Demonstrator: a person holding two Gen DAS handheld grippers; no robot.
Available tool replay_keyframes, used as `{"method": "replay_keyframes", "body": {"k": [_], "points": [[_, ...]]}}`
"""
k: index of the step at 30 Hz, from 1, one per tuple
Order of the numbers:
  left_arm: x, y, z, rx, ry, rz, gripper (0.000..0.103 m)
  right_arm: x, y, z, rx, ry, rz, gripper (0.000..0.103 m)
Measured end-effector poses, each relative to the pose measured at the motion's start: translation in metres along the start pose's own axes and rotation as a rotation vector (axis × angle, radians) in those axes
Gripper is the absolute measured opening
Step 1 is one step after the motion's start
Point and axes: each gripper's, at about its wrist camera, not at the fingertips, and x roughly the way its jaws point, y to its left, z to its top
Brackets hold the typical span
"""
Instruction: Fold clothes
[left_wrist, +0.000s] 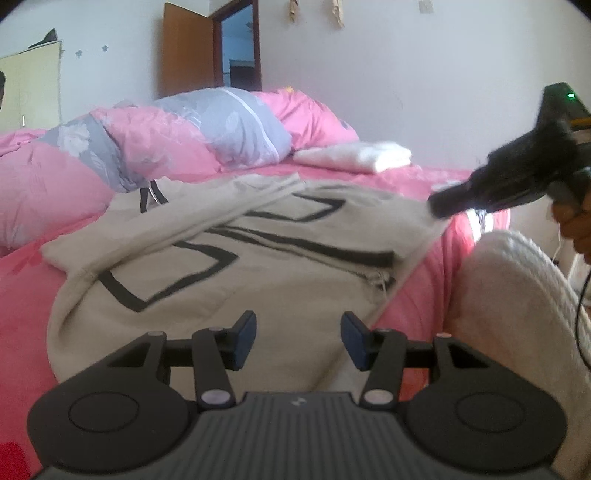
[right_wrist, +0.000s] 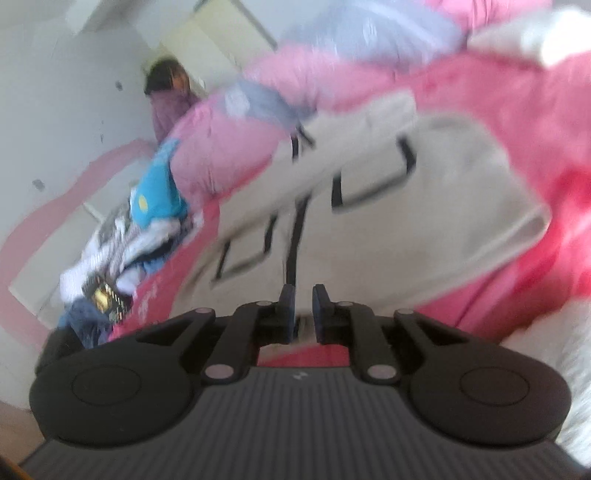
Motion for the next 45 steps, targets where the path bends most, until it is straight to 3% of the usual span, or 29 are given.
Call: {"method": "replay_keyframes", "body": {"k": [3, 9, 13, 18, 21, 24, 29, 33, 42, 45], "points": [[0.010, 0.000, 0.007, -0.004, 0.019, 0.039, 0.053, 0.015, 0.005, 0.008, -0.009, -0.035, 0.019, 0.011], [0.027, 0.014, 0.014, -0.074, 0.082, 0.071, 0.053, 0.097, -0.005, -0.013, 0.026, 0.106, -0.009, 0.010], [0.026, 0.026, 0.023, -0.098, 0.072, 0.077, 0.053, 0.089, -0.009, -0.008, 0.091, 0.081, 0.001, 0.010], [0.032, 0.042, 0.036, -0.112, 0.068, 0.090, 0.054, 0.081, 0.005, 0.005, 0.027, 0.012, 0.026, 0.010], [0.048, 0.050, 0.024, -0.170, 0.175, 0.075, 0.054, 0.095, 0.010, 0.000, -0.013, 0.027, 0.040, 0.010], [0.039, 0.059, 0.012, -0.241, 0.150, 0.053, 0.054, 0.115, 0.009, -0.013, -0.055, 0.077, 0.017, 0.008], [0.019, 0.068, 0.001, -0.268, 0.140, 0.052, 0.054, 0.108, 0.006, -0.004, 0.026, 0.083, 0.032, 0.010], [-0.001, 0.072, -0.003, -0.274, 0.136, 0.058, 0.054, 0.116, 0.024, -0.003, -0.046, 0.085, 0.048, 0.010], [-0.043, 0.089, -0.019, -0.387, 0.138, 0.063, 0.053, 0.151, 0.052, -0.021, -0.203, 0.152, 0.079, 0.008], [-0.048, 0.104, -0.012, -0.438, 0.105, 0.094, 0.054, 0.144, 0.055, -0.009, -0.179, 0.140, 0.094, 0.011]]}}
